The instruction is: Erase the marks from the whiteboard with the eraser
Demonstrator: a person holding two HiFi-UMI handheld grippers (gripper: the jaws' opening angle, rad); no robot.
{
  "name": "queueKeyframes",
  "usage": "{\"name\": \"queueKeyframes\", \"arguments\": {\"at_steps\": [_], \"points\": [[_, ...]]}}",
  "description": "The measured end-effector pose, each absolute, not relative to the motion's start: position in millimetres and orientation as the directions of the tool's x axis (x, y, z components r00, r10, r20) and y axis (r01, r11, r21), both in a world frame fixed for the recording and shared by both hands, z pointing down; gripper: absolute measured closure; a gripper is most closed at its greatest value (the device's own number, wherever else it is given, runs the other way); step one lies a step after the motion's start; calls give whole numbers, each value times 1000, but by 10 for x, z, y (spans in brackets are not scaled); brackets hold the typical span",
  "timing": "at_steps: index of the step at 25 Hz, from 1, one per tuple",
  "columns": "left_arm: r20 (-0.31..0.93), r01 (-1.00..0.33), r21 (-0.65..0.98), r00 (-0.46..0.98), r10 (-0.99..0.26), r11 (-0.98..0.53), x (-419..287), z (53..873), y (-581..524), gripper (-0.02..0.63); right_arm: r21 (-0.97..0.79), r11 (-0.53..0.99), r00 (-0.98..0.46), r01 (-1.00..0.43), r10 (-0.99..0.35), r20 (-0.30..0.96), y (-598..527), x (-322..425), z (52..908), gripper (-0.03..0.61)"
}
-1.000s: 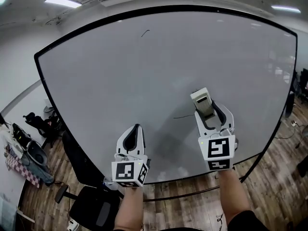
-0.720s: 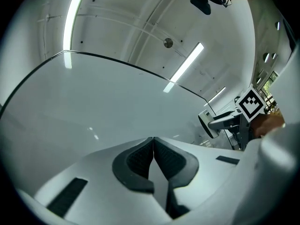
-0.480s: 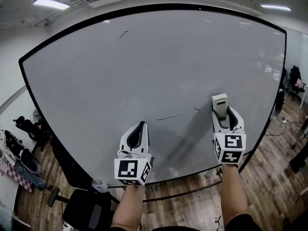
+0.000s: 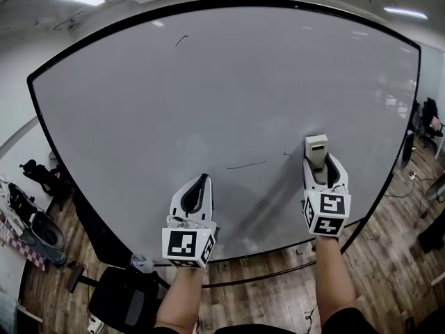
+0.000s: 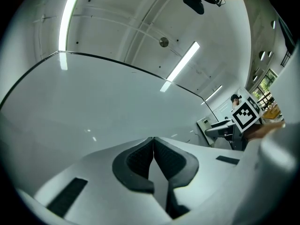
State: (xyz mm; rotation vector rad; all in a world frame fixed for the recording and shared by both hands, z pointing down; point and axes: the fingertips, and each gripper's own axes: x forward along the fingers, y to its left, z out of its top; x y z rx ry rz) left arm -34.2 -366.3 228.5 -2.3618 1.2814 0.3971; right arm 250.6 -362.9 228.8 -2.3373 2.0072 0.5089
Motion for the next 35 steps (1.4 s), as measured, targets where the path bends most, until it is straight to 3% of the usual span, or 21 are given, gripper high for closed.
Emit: {"name": "queueKeyframes", "arguments": {"at_steps": [25,35], "points": [[-395,-865,-141,495,-774,-482,-579,2559,-3538,592,135,49,-80,-990,-969,-235,-3701,1339,2360,333],[-389,-899,-125,434,-812,-420,-1264,2647,-3491,592,190,189,-229,-964,-948,-221,-3838,183,2405,333]]}}
